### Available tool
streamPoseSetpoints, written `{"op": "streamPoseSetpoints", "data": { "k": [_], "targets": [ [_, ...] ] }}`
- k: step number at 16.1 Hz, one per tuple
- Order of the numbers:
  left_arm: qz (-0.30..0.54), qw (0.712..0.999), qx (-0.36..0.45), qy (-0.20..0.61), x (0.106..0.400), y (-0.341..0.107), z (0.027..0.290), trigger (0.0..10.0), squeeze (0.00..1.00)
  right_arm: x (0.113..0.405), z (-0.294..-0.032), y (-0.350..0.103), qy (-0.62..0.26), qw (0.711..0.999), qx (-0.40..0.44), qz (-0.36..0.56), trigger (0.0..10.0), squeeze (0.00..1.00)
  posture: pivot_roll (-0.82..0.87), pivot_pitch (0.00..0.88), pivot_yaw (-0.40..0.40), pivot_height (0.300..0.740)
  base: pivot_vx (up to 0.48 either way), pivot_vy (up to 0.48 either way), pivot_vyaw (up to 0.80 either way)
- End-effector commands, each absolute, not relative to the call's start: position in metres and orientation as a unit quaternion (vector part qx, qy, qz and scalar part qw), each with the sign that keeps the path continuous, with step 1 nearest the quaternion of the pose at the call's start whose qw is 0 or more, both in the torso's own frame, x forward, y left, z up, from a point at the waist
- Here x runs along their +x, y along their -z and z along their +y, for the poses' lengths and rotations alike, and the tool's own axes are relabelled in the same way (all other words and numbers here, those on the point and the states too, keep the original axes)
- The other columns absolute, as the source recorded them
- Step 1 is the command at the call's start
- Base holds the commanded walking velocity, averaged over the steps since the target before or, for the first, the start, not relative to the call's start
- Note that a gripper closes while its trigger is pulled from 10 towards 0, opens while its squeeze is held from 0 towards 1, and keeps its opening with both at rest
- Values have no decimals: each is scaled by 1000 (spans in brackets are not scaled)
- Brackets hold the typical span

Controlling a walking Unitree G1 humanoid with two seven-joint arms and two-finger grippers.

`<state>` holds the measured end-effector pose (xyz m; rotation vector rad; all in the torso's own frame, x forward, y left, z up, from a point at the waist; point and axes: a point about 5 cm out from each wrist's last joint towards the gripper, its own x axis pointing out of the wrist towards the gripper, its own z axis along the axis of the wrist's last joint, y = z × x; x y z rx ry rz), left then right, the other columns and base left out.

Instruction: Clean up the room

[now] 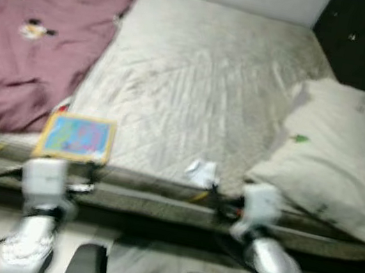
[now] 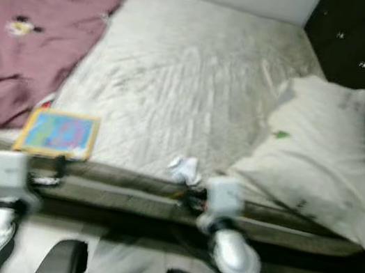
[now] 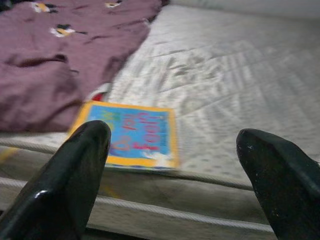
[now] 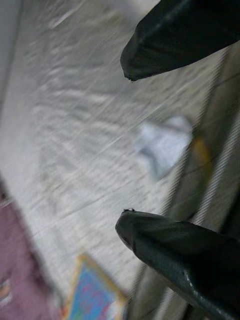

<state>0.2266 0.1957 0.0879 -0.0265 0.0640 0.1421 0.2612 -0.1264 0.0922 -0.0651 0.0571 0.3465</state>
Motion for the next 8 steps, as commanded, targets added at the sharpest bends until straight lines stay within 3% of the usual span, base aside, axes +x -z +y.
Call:
{"op": "streamPoseSetpoints", "data": {
  "k": [1,8],
  "targets": [
    [31,998,-25,-56,229,-89,184,10000,0,258,-142,-87,-152,987,-42,41,10000,0,-13,105,-59,611,319,0,0],
    [31,998,-25,-56,229,-88,183,10000,0,259,-140,-87,-160,985,-46,37,10000,0,-9,90,-60,611,317,0,0]
  ]
}}
